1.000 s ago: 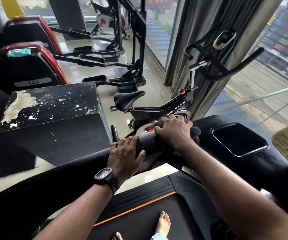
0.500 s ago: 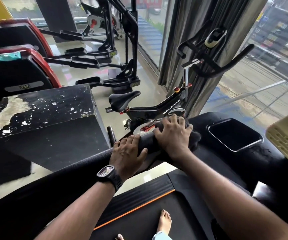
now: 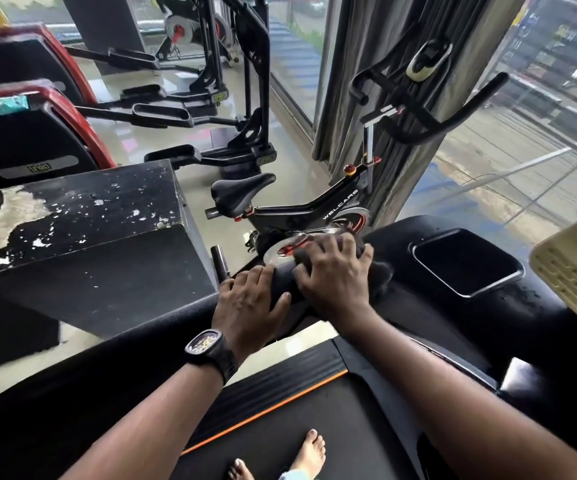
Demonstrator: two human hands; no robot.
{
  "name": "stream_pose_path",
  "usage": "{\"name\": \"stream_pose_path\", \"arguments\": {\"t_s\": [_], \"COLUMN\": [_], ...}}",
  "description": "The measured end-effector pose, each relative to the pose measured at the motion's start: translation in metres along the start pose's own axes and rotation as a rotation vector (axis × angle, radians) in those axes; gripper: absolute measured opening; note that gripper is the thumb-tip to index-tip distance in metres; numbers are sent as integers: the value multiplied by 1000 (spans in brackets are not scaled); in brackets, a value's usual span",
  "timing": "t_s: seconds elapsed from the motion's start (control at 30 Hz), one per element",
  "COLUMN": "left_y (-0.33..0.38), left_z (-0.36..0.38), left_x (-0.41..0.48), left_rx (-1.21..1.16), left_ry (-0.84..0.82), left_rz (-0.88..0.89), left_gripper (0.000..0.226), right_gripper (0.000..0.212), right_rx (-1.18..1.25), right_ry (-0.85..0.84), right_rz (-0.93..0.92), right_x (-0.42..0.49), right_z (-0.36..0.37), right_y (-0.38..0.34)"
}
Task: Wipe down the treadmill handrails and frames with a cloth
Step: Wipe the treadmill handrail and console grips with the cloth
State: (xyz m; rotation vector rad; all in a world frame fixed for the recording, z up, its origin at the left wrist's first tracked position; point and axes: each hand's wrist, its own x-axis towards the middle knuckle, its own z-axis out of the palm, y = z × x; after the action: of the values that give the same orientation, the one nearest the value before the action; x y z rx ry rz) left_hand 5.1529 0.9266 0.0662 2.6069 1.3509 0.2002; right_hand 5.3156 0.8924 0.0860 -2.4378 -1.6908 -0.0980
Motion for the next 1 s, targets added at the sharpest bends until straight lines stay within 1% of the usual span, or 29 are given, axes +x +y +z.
{"name": "stream_pose_path", "arguments": {"t_s": [0.03, 0.1, 0.17, 0.2, 0.3, 0.33, 0.37, 0.43, 0.47, 0.53, 0.57, 0.6, 0.67, 0.73, 0.77, 0.8, 0.87, 0.9, 0.97, 1.0], "left_y": [1, 3, 7, 8, 9, 9, 9, 10, 10, 11, 12, 14, 17, 19, 19, 18, 17, 18, 18, 18], "left_z": [0, 0, 0, 0, 0, 1, 1, 1, 1, 0, 0, -1, -1, -1, 0, 0, -1, -2, -2, -2], "left_x": [1, 4, 6, 6, 6, 5, 4, 4, 5, 8, 10, 12, 15, 16, 16, 17, 19, 19, 20, 22], "left_rx": [-1, -5, -6, -4, 4, 3, 3, 2, 0, -6, -7, -8, -11, -7, -5, -6, -30, -48, -66, -61], "left_ry": [-4, -9, -5, -3, 9, 13, 15, 12, 5, -17, -28, -33, -38, -46, -50, -54, -51, -49, -56, -62], "left_rz": [0, 2, 5, 5, -3, -3, -3, -7, -10, -7, 4, 15, 26, 34, 41, 47, 54, 59, 70, 73], "left_gripper": [73, 73, 72, 71, 70, 70, 70, 71, 71, 73, 74, 74, 73, 73, 72, 73, 73, 73, 74, 75], "right_gripper": [44, 46, 47, 47, 50, 49, 48, 43, 42, 44, 45, 46, 47, 47, 45, 42, 40, 41, 44, 45], "right_rx": [24, 45, 33, 19, 20, 20, 17, 23, 30, 55, 61, 50, 17, 18, 23, 37, 54, 57, 63, 55], "right_ry": [3, -72, -190, -223, -223, -201, -155, -31, -2, -58, -117, -169, -207, -179, -141, -81, 4, 1, -79, -143], "right_rz": [-63, -184, -209, -163, 109, 154, 153, 45, -36, -169, -186, -164, -24, 140, 178, 178, 75, -8, -146, -162], "right_x": [-3, 11, 34, 42, 41, 31, 20, 1, -3, 8, 20, 32, 47, 40, 28, 15, -3, -4, 14, 28], "right_z": [2, 0, -8, -13, -17, -16, -13, -5, -2, -2, -4, -8, -16, -15, -12, -8, 0, 2, -2, -6], "right_y": [-2, 2, 8, 12, 20, 18, 13, 5, 3, 8, 11, 15, 25, 29, 26, 20, 10, 8, 13, 18]}}
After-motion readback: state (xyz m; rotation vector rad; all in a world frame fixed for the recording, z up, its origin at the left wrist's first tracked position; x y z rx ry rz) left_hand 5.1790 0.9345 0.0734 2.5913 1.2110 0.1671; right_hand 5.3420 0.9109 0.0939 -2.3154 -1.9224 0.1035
